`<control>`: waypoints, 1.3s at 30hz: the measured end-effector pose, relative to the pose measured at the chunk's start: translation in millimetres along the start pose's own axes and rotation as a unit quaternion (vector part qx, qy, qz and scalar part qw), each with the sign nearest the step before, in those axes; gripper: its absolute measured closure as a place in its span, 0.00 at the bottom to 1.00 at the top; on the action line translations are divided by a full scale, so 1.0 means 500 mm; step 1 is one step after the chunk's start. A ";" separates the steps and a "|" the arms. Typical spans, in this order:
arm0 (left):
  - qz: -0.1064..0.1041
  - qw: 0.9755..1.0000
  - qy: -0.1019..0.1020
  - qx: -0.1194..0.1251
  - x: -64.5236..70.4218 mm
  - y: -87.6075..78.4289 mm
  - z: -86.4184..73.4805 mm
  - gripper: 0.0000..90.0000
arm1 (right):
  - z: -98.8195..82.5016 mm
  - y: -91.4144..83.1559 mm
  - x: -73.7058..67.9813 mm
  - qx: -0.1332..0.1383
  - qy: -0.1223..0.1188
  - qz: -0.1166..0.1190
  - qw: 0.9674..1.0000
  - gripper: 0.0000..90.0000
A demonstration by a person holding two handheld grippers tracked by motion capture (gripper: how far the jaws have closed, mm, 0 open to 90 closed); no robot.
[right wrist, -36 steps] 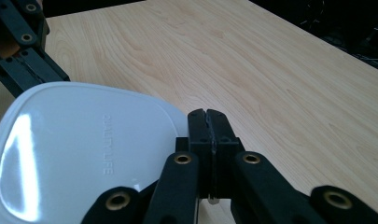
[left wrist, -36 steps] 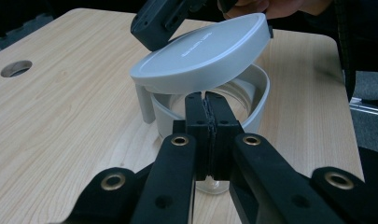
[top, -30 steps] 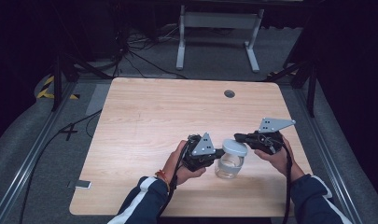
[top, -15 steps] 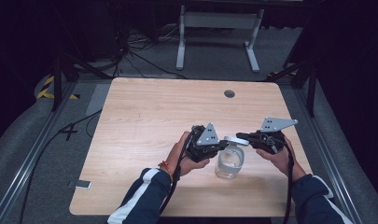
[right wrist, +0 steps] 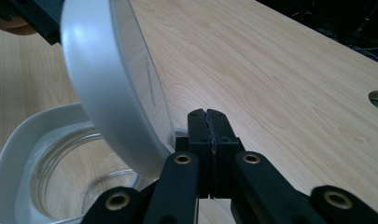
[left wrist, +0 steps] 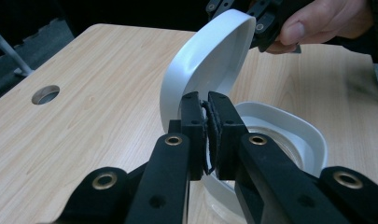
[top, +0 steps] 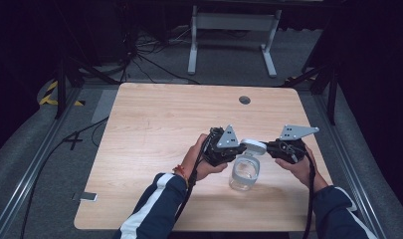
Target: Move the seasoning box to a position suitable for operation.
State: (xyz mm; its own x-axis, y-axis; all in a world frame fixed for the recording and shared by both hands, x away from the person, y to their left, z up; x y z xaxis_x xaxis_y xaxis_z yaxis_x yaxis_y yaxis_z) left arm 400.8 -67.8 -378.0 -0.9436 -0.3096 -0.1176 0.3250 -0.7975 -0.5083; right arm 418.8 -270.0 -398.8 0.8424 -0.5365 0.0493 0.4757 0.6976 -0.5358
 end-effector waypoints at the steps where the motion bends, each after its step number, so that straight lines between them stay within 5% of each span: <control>1: 0.003 1.000 -0.004 -0.001 0.000 0.001 0.000 0.95 | -0.001 -0.001 0.001 0.000 0.000 0.000 1.000 1.00; 21: 0.003 1.000 -0.015 -0.003 -0.015 0.011 -0.009 0.93 | -0.019 -0.007 0.011 -0.020 0.000 -0.005 1.000 1.00; 39: 0.006 1.000 0.012 -0.026 -0.002 -0.011 -0.021 0.84 | -0.034 -0.018 0.025 -0.031 0.003 -0.030 0.999 0.92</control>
State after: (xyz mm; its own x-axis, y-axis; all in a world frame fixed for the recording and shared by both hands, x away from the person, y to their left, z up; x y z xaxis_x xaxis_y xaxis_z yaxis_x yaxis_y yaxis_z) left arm 399.2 -57.9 -383.9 -0.9413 -0.3051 -0.1446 0.3327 -0.7652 -0.5511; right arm 420.9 -290.9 -407.6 0.8115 -0.5790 0.0788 0.5084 0.6333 -0.5835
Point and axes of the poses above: each handheld gripper's, and its own axes: y roughly forward along the jaws, z roughly out of its top, x roughly to its right, the point moved 4 cm from there along y, roughly forward along the jaws
